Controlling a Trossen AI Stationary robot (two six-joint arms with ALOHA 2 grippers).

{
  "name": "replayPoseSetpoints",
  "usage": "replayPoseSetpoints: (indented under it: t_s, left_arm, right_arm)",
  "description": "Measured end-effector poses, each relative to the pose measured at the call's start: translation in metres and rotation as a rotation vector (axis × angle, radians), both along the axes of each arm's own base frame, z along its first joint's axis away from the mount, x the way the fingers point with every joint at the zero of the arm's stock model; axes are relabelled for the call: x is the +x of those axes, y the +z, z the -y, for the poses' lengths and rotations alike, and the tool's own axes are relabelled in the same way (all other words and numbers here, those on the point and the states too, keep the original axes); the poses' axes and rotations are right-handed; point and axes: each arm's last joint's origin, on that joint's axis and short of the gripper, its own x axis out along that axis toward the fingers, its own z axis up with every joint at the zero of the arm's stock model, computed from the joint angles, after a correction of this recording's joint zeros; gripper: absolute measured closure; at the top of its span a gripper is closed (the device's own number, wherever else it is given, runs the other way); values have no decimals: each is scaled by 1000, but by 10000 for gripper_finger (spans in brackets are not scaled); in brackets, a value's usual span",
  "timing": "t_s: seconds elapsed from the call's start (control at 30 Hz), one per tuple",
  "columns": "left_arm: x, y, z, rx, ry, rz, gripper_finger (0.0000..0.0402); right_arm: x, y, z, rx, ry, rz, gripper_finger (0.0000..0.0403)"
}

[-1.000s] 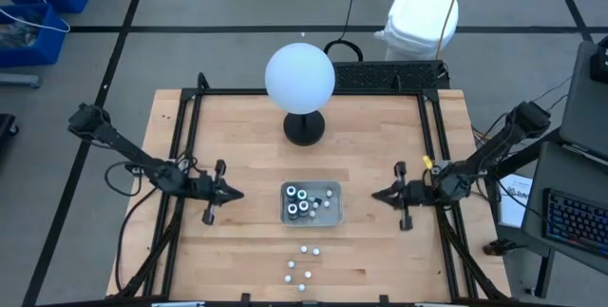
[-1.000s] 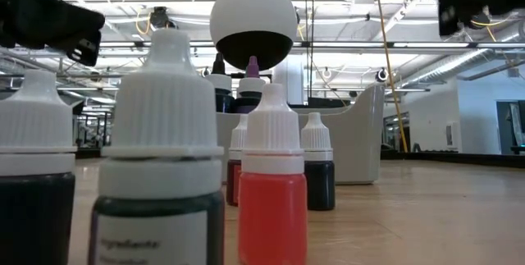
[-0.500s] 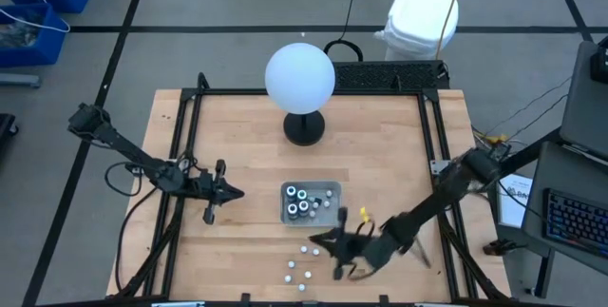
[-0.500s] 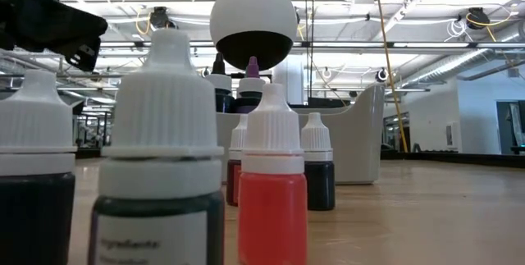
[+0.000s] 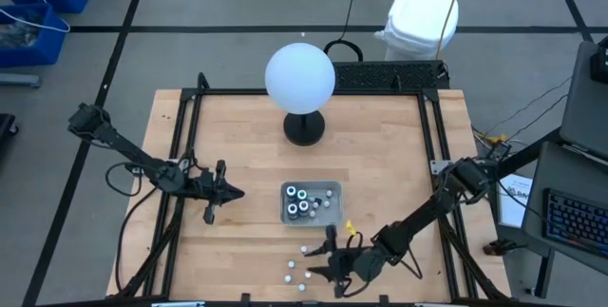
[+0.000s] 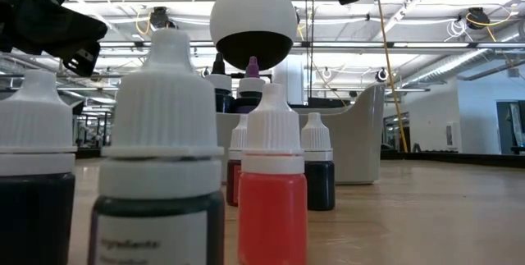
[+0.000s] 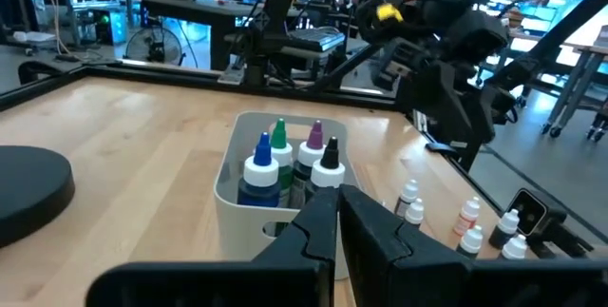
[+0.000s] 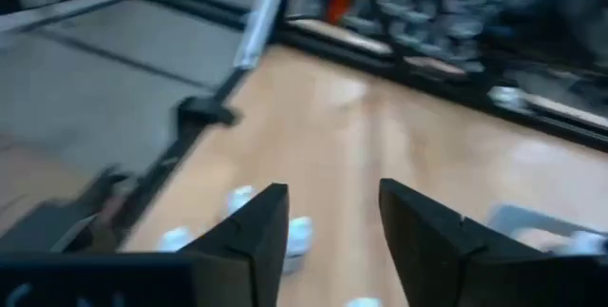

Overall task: Pick & Place food coloring
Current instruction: Put the small violet food coloring bottle into the gray bin

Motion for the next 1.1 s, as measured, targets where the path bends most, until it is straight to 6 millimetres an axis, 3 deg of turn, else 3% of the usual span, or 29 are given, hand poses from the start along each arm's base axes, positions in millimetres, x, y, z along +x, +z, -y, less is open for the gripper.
replayPoseSetpoints:
  t_s: [0.13, 1.1]
  left_arm:
    - [0, 0, 0, 0, 0, 0, 380]
    - [0, 0, 0, 10, 1, 1, 380]
  right_arm:
    - [-1, -3, -2, 10, 60, -37, 237]
    - [-7, -46, 26, 12, 12, -235, 252]
